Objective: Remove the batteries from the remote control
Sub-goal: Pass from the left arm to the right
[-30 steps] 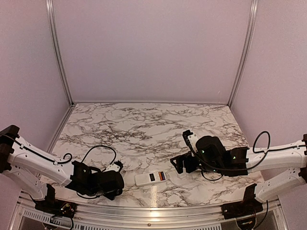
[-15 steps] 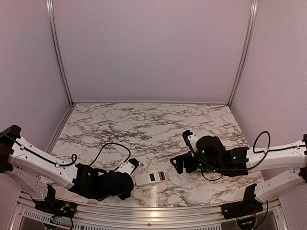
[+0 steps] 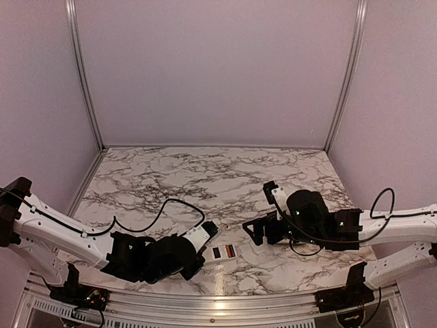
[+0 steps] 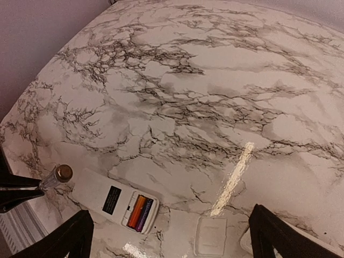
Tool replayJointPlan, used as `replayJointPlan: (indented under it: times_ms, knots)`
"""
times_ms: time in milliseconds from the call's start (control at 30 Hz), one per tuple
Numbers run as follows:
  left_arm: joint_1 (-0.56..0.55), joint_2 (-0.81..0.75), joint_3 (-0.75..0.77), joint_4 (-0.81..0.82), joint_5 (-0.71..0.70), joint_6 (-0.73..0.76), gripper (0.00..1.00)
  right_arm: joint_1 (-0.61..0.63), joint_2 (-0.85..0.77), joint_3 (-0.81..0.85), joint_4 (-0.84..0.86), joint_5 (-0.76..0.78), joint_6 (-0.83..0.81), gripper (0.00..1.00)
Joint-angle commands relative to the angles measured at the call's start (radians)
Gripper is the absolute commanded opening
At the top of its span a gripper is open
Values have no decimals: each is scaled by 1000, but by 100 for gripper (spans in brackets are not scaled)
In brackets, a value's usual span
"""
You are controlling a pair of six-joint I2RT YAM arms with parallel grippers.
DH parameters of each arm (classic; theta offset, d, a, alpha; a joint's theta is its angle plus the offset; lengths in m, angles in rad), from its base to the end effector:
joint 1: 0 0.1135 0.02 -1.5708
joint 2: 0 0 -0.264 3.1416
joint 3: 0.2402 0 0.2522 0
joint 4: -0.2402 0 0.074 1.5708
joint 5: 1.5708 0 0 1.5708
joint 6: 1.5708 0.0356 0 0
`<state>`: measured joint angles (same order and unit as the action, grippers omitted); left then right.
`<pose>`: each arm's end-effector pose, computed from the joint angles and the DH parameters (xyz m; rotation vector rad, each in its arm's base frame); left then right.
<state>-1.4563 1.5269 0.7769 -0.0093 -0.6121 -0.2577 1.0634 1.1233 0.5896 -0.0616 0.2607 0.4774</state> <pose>0.0550 -0.2990 0.1832 0.9766 1.9496 -0.2546 0.1231 0.2026 0.2178 -0.4894 2.1525 0.6064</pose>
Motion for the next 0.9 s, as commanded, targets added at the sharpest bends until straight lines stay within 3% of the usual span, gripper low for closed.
replayJointPlan:
  times_ms: [0, 167, 367, 567, 867]
  knots:
    - [-6, -26, 33, 139, -3, 200, 0, 10, -57, 15, -38, -24, 2, 99]
    - [-4, -13, 15, 222, 10, 315, 0, 11, -142, 19, -64, -114, -8, 99]
    - [14, 14, 14, 272, 184, 412, 0, -3, -206, 41, -134, -294, -21, 99]
    - [43, 21, 36, 281, 321, 448, 0, -60, -191, 60, -166, -527, -16, 99]
    - [59, 19, 58, 290, 410, 468, 0, -93, -112, 115, -226, -625, -9, 99]
